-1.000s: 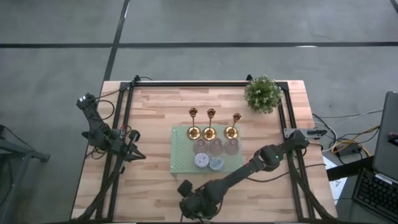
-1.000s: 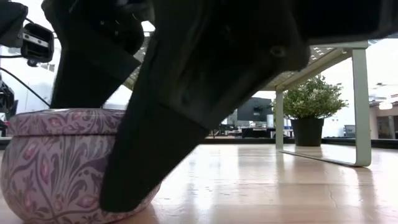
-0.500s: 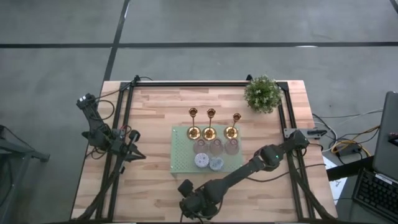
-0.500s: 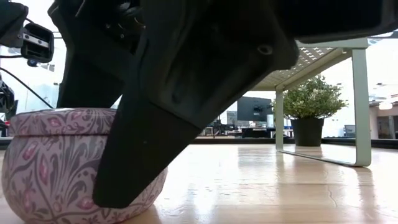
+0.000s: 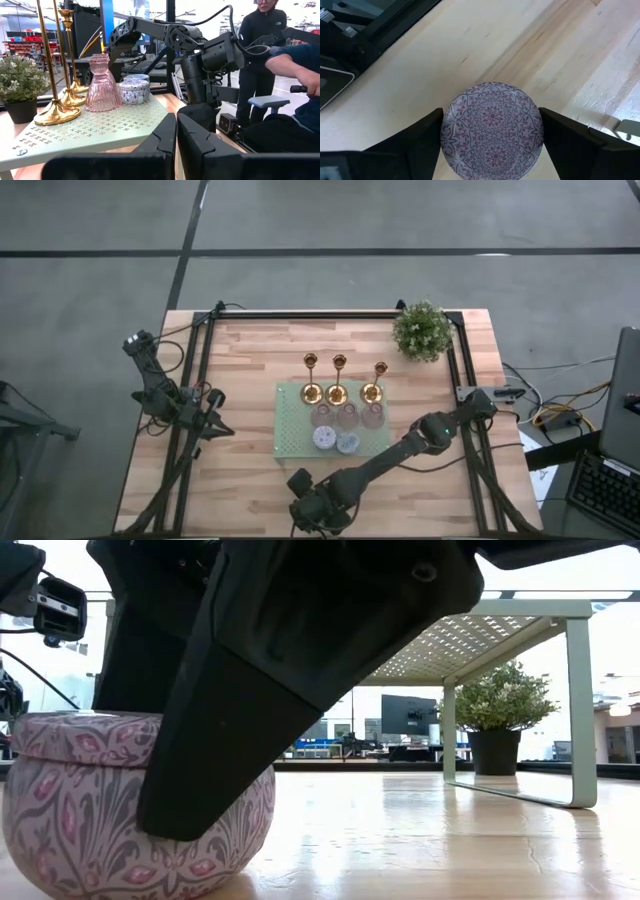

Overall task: Pick & Place candle stick holders
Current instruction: Put the pink scented candle on the shelf

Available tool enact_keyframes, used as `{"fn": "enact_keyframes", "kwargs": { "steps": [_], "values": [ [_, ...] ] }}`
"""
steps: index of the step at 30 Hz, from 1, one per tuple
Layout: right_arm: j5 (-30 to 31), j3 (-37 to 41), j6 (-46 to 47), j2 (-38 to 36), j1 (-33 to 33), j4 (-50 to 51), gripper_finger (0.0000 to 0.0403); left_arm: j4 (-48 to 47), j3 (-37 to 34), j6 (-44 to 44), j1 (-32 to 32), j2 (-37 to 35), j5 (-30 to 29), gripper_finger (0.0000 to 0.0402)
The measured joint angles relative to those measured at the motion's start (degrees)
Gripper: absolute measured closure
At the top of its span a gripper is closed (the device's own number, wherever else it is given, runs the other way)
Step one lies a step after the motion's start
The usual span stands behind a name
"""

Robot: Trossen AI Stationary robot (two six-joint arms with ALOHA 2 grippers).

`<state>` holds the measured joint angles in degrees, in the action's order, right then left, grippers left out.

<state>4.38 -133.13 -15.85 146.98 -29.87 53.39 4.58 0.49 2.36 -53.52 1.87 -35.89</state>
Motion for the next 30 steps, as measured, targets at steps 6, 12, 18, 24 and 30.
{"fn": "enact_keyframes", "kwargs": {
  "steps": [6, 12, 18, 24, 30],
  "values": [
    [0.1, 0.1, 0.1, 0.6, 0.0, -0.5, 0.0087, 0.0, 0.0, 0.0, 0.0, 0.0, 0.0, 0.0383],
    [-0.2, 0.6, 0.4, 1.3, 0.0, -0.8, 0.008, 0.0, 0.0, 0.0, 0.0, 0.0, 0.0, 0.0383],
    [0.0, 1.3, 0.0, 1.3, -0.1, -1.4, 0.0102, 0.0, 0.0, 0.0, 0.0, 0.0, 0.0, 0.0383],
    [0.1, 1.3, 0.9, 1.0, -0.1, -1.1, 0.0108, 0.0, 0.0, 0.0, 0.0, 0.0, 0.0, 0.0383],
    [0.0, 1.4, 4.1, -0.1, -0.1, 0.7, 0.0102, -0.1, 0.0, 0.0, 0.0, 0.0, 0.0, 0.0383]
  ]
}}
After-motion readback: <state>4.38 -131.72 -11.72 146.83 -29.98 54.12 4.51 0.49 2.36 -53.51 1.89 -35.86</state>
